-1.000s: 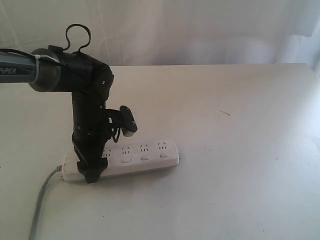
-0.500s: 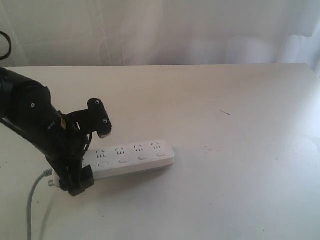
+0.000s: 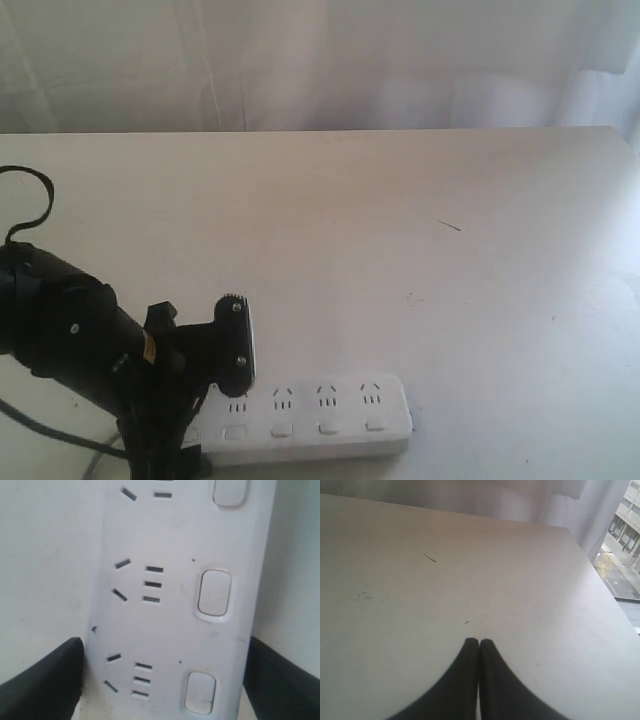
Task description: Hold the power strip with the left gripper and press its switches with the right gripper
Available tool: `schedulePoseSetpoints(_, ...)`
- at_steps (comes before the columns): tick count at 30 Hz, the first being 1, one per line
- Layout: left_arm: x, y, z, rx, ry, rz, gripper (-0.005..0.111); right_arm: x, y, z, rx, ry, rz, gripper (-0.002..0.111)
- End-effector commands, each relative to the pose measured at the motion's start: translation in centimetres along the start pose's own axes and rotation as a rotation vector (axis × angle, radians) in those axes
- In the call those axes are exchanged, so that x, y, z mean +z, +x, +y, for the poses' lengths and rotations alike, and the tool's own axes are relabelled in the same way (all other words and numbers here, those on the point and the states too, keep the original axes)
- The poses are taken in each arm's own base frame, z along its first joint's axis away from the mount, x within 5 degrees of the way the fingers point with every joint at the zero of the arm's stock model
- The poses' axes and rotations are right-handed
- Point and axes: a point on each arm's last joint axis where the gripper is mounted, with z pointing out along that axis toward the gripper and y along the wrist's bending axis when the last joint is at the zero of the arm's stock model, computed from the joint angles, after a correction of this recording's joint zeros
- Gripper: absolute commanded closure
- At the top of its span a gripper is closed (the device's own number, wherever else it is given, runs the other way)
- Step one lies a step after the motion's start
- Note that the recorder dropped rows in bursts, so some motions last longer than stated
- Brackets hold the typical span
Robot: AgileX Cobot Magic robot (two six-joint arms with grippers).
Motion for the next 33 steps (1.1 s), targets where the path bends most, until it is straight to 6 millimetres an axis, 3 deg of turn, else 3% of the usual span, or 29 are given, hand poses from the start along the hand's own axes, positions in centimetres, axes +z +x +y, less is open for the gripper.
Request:
schedulePoseSetpoints(1, 0.0, -0.6, -1.8, 0.049, 0.053, 0.008, 0.107, 0.0, -0.1, -0.1, -0.004, 0.011, -0.020, 0.108)
schedulePoseSetpoints(6, 0.0, -1.1, -2.7, 0.142, 0.066, 0.002, 0.107, 0.0, -0.1, -0.1, -0.004, 0.011, -0.020, 0.108)
schedulePoseSetpoints(13, 0.1, -1.2, -2.5, 0.170, 0.040, -0.007, 0.107, 0.0, -0.1, -0.1, -0.004, 0.011, -0.020, 0.108)
schedulePoseSetpoints(20, -0.2, -1.0, 0.8, 0.094, -0.135, -0.110, 0.107, 0.0, -0.1, -0.1, -0.004, 0.011, -0.020, 0.108)
schedulePoseSetpoints(33, -0.3, 0.0, 2.0, 0.075, -0.154, -0.090, 0.107, 0.0, -0.1, -0.1, -0.016, 0.015, -0.019, 0.108)
